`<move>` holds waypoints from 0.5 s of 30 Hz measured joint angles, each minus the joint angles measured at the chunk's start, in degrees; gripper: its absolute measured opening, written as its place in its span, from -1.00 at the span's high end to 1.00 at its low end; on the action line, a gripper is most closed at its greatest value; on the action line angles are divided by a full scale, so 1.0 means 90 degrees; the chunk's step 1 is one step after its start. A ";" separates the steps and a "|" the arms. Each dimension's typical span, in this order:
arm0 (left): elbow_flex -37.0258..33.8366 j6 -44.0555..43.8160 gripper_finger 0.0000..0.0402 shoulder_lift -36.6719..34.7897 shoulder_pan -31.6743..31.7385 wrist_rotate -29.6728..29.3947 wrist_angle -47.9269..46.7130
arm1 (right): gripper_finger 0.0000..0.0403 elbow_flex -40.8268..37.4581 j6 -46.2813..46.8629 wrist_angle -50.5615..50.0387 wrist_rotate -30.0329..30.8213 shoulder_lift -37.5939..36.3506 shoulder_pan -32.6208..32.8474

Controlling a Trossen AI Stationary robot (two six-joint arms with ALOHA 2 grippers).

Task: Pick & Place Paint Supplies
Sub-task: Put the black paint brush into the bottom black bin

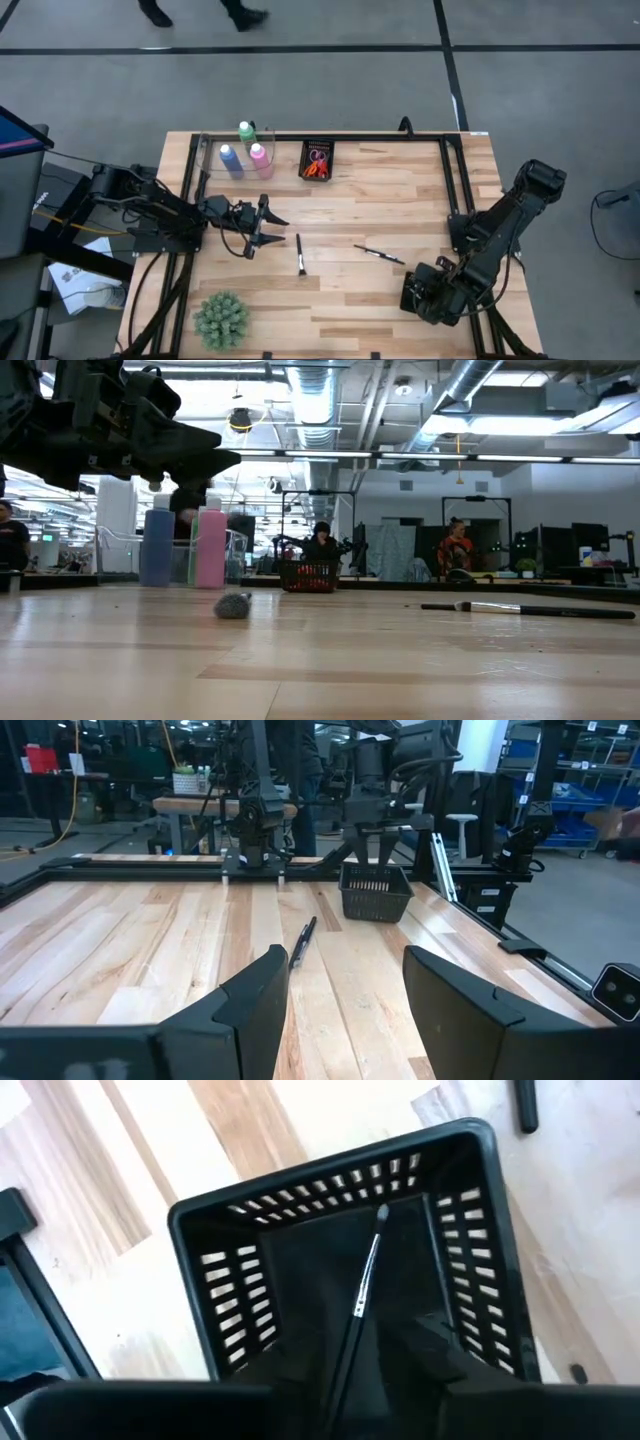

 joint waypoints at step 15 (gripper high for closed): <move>-0.0002 0.0000 0.05 0.0000 0.0019 -0.0002 0.0000 | -0.11 0.0001 -0.0892 -0.0035 0.0315 -0.0592 -0.0759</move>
